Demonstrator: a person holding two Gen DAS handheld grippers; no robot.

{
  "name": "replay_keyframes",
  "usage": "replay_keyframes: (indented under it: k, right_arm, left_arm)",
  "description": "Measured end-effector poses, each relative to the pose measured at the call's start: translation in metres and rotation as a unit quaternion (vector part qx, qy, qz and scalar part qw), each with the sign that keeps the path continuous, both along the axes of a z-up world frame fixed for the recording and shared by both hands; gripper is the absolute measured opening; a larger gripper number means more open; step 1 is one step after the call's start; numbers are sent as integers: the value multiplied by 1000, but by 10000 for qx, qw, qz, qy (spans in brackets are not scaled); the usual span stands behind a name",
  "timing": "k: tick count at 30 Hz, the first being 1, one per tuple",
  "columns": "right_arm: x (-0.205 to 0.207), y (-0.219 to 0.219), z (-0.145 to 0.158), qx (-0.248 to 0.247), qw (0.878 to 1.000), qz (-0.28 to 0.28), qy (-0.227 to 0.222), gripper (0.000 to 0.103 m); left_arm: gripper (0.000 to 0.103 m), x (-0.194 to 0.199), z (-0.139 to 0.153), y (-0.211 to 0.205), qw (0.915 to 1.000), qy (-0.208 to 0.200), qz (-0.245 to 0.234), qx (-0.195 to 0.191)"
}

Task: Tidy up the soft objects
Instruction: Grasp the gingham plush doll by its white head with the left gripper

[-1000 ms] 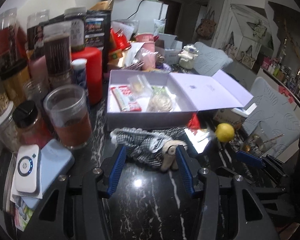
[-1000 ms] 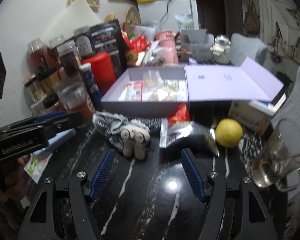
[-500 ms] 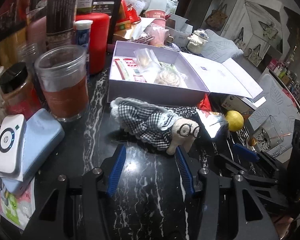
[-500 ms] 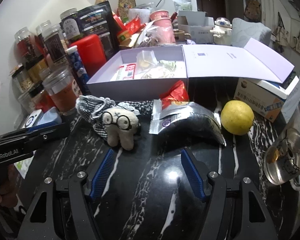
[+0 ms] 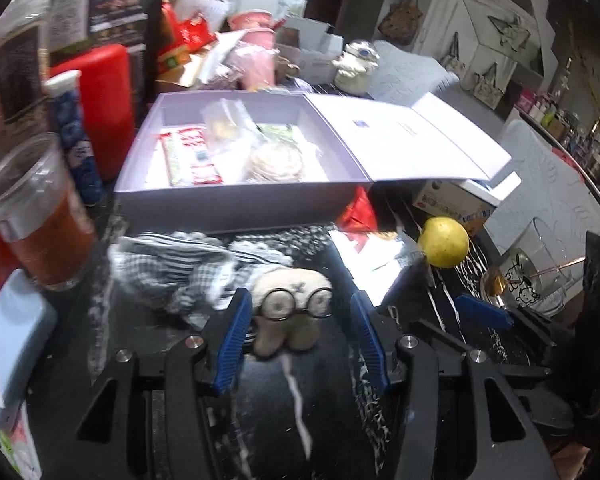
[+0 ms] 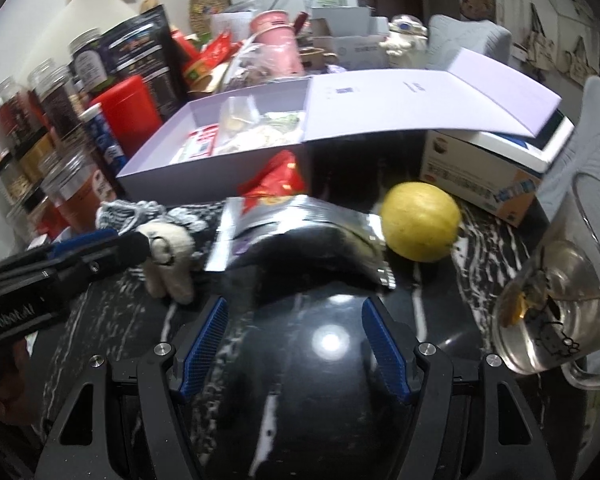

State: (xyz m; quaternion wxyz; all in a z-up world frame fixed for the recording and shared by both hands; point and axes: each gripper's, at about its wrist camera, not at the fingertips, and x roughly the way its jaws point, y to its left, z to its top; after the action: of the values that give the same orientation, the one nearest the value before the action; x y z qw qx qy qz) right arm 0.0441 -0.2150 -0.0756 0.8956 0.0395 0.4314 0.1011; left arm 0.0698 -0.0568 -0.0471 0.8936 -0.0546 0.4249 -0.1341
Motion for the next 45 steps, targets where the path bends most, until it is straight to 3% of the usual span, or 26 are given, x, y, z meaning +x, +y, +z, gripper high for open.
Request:
replay_keyframes:
  k: [6, 15, 22, 31, 38, 45]
  right_arm:
    - [4, -15, -5, 113, 9997, -157, 135, 70]
    - [4, -15, -5, 227, 9995, -157, 140, 70]
    - [1, -9, -4, 148, 9998, -66, 112, 70]
    - [-1, 1, 1, 151, 9999, 51, 45, 70]
    - [-1, 10, 4, 92, 9999, 126, -25, 81]
    - [0, 18, 4, 170, 9995, 265, -5, 81]
  left_arm:
    - [51, 14, -18, -14, 9990, 186, 108, 383]
    - [49, 12, -16, -2, 9994, -76, 261, 229]
    - [48, -1, -9, 21, 9993, -48, 357, 57]
    - [48, -24, -5, 56, 9976, -11, 673, 161]
    - [48, -44, -3, 73, 9962, 93, 774, 383]
    - [51, -56, 15, 80, 9953, -40, 931, 267]
